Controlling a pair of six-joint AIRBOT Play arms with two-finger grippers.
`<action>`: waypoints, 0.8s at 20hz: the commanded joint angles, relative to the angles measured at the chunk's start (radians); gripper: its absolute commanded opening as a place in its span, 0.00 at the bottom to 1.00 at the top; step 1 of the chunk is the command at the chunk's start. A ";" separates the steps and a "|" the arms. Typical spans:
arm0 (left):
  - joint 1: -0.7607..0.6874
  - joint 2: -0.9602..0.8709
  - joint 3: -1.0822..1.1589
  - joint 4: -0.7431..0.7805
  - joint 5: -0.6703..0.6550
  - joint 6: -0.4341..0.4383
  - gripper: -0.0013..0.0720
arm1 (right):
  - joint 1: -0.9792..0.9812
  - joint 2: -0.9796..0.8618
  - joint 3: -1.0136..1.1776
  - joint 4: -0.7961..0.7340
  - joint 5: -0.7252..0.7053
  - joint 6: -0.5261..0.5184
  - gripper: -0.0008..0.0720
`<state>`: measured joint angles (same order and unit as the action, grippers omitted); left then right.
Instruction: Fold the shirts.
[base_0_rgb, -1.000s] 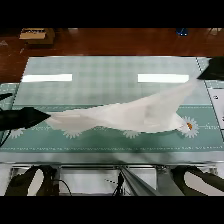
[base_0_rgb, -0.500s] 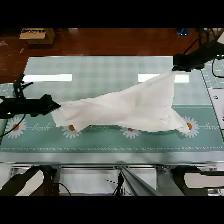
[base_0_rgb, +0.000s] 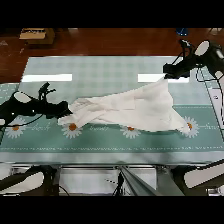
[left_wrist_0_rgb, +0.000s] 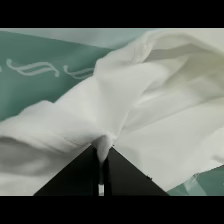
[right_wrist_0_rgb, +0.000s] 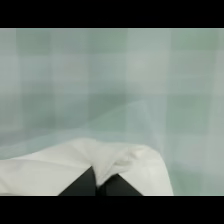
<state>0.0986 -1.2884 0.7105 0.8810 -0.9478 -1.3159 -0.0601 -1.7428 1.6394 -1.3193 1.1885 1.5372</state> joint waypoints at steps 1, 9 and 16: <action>-0.005 -0.022 0.002 0.000 0.013 0.023 0.06 | 0.001 -0.017 0.000 0.001 -0.003 -0.005 0.09; -0.005 -0.022 0.002 0.000 0.005 0.023 0.06 | -0.013 0.126 -0.018 0.139 0.221 -0.137 0.69; -0.005 -0.022 0.002 0.000 0.002 0.039 0.06 | 0.054 0.125 -0.331 0.501 0.095 -0.169 0.69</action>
<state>0.0933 -1.3098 0.7113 0.8810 -0.9424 -1.2900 -0.0441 -1.6226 1.4189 -0.9363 1.3319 1.3865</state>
